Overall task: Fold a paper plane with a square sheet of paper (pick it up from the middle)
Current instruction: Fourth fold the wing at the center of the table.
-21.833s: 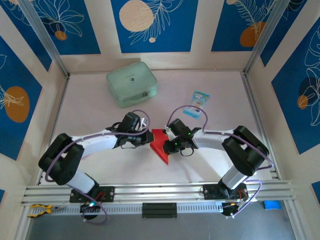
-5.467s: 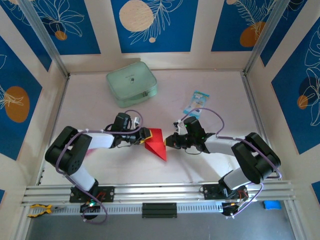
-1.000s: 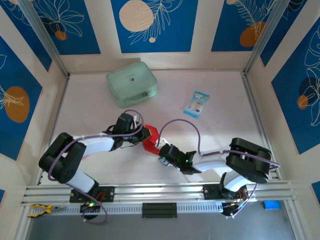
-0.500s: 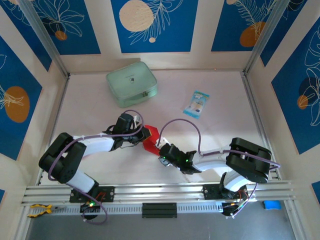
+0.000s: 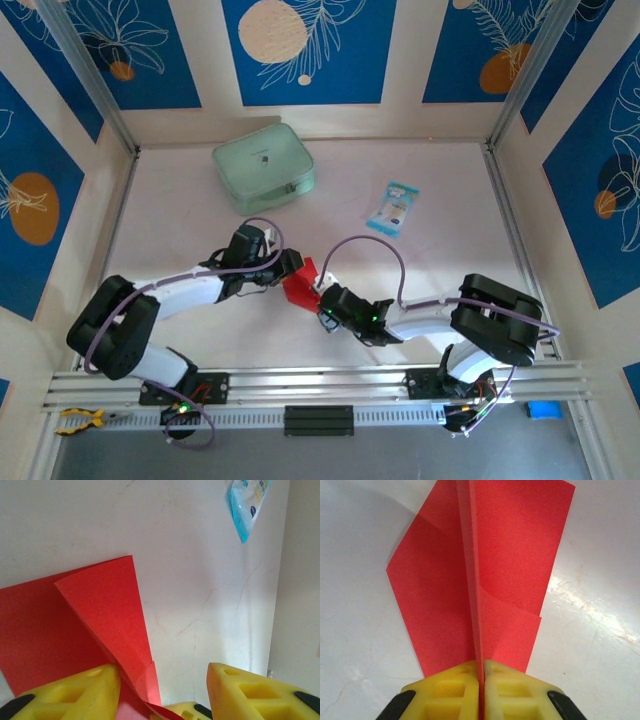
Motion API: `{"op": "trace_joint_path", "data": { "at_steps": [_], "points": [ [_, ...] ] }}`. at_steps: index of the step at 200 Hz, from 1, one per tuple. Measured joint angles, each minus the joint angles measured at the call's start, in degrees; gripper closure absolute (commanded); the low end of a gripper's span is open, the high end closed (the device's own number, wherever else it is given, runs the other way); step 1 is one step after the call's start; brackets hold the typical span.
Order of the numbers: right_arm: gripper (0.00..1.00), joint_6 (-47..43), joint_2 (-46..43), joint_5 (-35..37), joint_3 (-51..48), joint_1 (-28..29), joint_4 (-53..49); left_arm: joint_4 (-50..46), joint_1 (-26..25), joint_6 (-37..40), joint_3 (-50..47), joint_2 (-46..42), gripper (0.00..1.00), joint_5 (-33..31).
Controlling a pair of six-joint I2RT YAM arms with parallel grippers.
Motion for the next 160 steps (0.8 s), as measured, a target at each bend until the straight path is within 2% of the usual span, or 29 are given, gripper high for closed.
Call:
{"op": "trace_joint_path", "data": {
  "at_steps": [98, 160],
  "points": [
    [0.87, 5.0, 2.1, -3.8, -0.1, -0.7, 2.7, -3.4, 0.0, 0.5, 0.0, -1.6, 0.49, -1.6],
    [0.93, 9.6, 2.2, -9.6, -2.0, -3.5, 7.3, -4.9, 0.0, 0.5, 0.0, -4.3, 0.60, -3.0]
  ]
}}
